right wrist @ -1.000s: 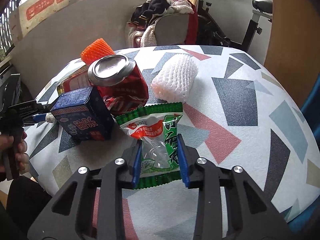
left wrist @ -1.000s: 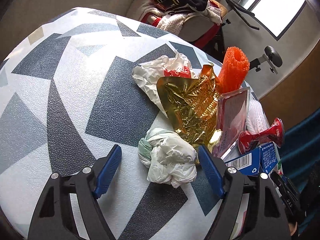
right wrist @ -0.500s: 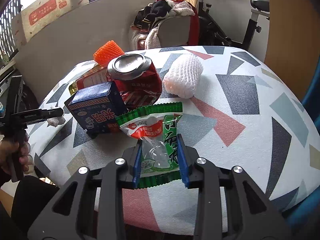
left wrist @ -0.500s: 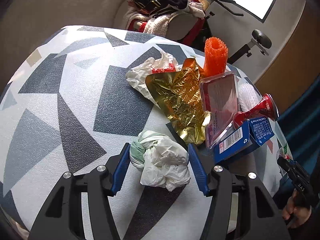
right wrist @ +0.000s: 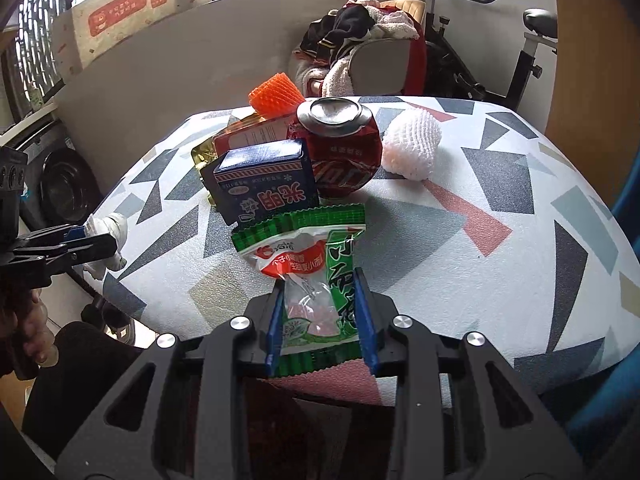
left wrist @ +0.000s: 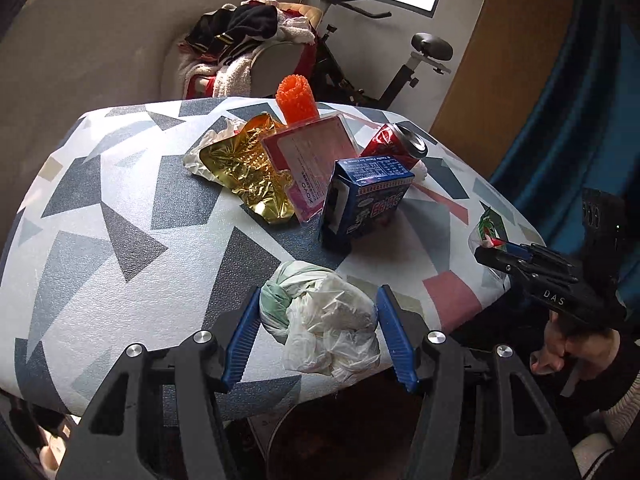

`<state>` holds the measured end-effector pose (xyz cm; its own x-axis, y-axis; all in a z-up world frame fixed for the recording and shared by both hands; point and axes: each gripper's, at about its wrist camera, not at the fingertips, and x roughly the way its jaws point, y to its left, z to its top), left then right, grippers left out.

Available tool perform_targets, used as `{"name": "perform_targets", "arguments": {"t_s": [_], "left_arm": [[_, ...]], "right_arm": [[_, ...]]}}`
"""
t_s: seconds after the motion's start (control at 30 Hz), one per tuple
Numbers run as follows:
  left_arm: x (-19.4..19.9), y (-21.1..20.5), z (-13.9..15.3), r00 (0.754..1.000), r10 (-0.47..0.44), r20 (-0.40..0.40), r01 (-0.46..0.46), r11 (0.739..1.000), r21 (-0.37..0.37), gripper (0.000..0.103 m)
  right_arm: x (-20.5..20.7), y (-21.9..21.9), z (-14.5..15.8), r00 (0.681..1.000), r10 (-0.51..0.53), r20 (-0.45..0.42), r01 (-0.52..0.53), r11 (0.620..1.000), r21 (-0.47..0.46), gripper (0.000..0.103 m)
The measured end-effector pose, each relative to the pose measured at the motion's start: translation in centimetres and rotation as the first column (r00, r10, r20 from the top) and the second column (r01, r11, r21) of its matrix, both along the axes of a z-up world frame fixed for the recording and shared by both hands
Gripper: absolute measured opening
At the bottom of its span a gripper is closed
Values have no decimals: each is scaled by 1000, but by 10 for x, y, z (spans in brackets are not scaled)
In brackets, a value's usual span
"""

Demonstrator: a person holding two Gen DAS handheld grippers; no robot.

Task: Collect trash
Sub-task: 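Lower both items into the brown bin and open both grippers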

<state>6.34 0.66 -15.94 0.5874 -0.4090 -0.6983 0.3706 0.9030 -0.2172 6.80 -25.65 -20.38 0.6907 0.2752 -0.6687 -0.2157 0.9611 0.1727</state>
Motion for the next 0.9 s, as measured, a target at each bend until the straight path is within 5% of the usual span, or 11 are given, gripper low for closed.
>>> {"name": "perform_targets", "arguments": {"t_s": [0.4,0.77,0.9], "left_arm": [[-71,-8,-22,998,-47,-45,47,999,-1,57],[-85,5,-29,1000,9,-28,-9,1000,-6,57],[-89,3,-30,1000,5,-11,-4,1000,2,57]], "right_arm": [[-41,26,-16,993,101,-55,-100,995,24,34],[-65,76,-51,939,290,-186,-298,954,-19,34],[-67,83,-59,922,320,-217,-332,943,-22,43]]}}
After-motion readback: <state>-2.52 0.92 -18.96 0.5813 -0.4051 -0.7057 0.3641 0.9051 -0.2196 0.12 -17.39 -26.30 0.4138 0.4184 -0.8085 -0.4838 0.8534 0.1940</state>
